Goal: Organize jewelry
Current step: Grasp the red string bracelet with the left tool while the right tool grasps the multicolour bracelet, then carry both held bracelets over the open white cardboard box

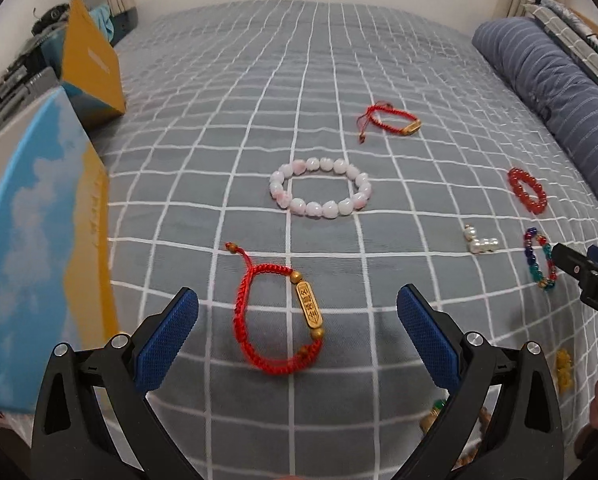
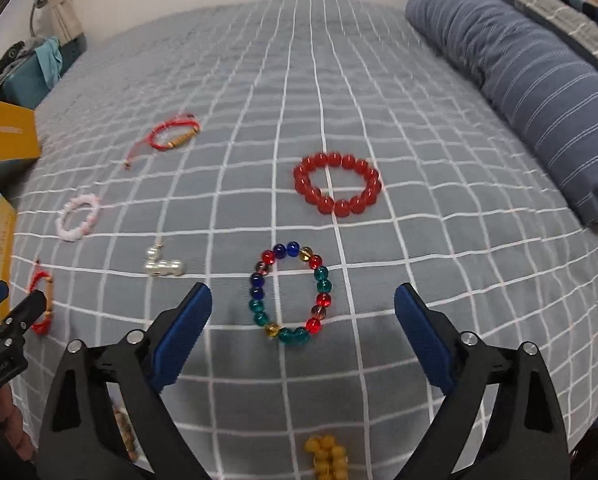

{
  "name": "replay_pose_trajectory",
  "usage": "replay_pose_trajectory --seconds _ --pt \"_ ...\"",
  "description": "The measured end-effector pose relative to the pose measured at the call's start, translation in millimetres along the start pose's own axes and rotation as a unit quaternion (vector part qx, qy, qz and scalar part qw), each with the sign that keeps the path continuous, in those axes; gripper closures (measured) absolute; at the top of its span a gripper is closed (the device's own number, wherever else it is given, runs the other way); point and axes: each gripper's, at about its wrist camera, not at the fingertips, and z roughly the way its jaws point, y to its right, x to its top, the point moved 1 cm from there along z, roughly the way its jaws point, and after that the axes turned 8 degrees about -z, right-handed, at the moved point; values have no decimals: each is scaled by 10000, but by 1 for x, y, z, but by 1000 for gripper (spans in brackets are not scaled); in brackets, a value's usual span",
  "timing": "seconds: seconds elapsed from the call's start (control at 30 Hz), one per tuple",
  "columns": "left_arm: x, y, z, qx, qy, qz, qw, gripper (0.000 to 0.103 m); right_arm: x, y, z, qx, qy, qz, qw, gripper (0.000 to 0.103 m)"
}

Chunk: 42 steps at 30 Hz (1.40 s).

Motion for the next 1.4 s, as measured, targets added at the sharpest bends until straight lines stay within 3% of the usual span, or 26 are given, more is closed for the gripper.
replay_pose_trajectory --seconds 0.27,0.37,0.5,0.53,0.57,0.6,0.63,0.67,1.4 --pt "-4 -5 25 -42 -232 -102 9997 6 -2 3 30 56 -294 83 9995 31" --pt "-5 -4 26 -40 -265 -19 9996 17 -2 1 34 159 -349 69 9992 40" --pt "-6 -3 23 -156 -306 -7 9994 42 0 -3 37 195 -388 8 9991 59" --pt "-7 -3 22 -169 -310 -10 9994 56 1 -4 37 196 -390 -4 9990 63" --pt "-7 -3 20 -189 -306 -10 9994 63 2 -5 37 191 -392 -24 9990 73" --pt "-7 -3 19 -245 -302 -3 9992 77 2 -5 37 205 -397 -26 9990 83" --pt "-7 -4 18 -287 -303 -1 9991 93 3 -6 37 213 -398 -28 9990 84" --pt "-7 -4 17 -332 -321 0 9989 95 3 -6 37 197 -390 -51 9990 84" --pt "0 4 -27 -380 145 177 9990 95 5 -3 -1 258 81 25 9996 84"
